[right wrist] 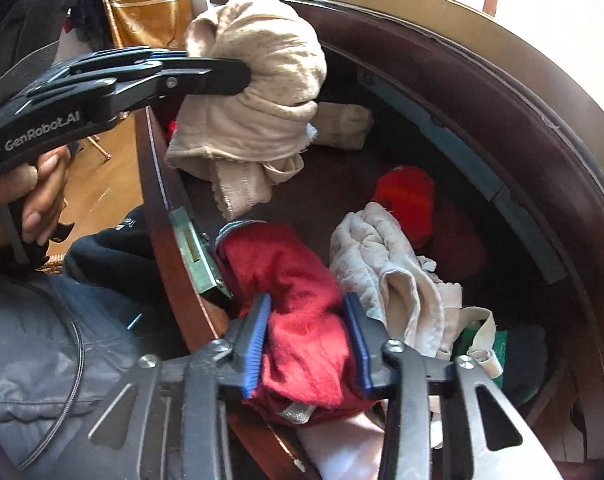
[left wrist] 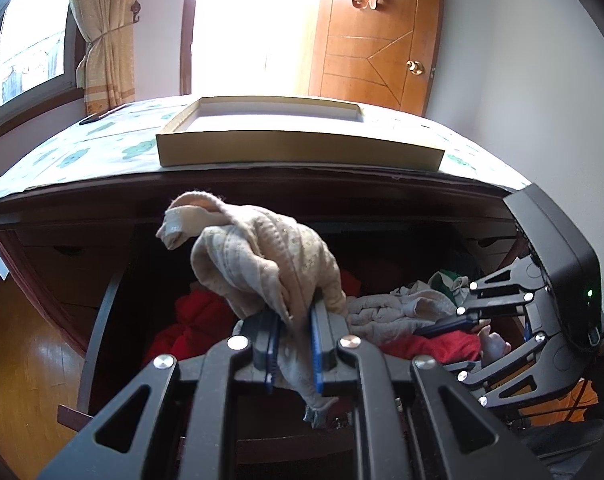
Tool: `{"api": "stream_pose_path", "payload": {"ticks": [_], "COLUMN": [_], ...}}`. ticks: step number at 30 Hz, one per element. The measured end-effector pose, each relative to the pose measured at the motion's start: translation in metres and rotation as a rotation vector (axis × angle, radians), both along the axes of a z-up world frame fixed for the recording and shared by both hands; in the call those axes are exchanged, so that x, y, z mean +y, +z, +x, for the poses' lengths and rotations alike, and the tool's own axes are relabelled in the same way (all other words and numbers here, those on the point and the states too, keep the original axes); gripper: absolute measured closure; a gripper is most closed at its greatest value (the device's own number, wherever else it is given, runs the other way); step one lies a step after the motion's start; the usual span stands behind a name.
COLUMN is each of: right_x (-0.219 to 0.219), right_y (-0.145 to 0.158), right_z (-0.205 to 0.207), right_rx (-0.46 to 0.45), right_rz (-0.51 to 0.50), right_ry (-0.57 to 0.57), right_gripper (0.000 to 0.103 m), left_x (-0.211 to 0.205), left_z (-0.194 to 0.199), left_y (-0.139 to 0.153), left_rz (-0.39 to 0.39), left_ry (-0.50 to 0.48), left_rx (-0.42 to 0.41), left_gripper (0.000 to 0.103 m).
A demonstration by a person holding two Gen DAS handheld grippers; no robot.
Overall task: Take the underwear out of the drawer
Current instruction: 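Grasp the red garment with the right tool while the left tool holds the beige underwear, then lift the red garment out of the drawer with the right tool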
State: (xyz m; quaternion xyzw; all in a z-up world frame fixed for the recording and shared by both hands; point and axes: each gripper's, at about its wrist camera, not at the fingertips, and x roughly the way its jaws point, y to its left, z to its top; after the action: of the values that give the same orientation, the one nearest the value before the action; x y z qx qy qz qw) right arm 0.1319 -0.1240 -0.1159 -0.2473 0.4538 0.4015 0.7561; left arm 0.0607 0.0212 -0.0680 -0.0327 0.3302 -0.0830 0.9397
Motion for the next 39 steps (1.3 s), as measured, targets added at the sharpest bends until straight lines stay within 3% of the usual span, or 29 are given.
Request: {"api": "stream_pose_path", "payload": {"ticks": [7, 15, 35, 39], "right_x": [-0.012, -0.031, -0.058, -0.071], "right_y": [0.002, 0.008, 0.05, 0.058], "right_z": [0.001, 0.0, -0.005, -0.005], "right_rx": [-0.01, -0.007, -0.132, -0.16], "right_rz": [0.109, 0.273, 0.414, 0.439], "right_ry": [-0.04, -0.125, -0.201, -0.235], "right_gripper": [0.076, 0.077, 0.079, 0.084], "left_x": [0.002, 0.006, 0.013, 0.013], "left_z": [-0.007, -0.013, -0.023, -0.023], "left_y": [0.002, 0.004, 0.007, 0.007], "left_rz": [-0.013, -0.022, -0.039, -0.039], "left_ry": [0.006, 0.012, 0.031, 0.033], "left_rx": [-0.015, -0.029, -0.052, -0.051], "left_gripper": [0.092, 0.092, 0.092, 0.092]}}
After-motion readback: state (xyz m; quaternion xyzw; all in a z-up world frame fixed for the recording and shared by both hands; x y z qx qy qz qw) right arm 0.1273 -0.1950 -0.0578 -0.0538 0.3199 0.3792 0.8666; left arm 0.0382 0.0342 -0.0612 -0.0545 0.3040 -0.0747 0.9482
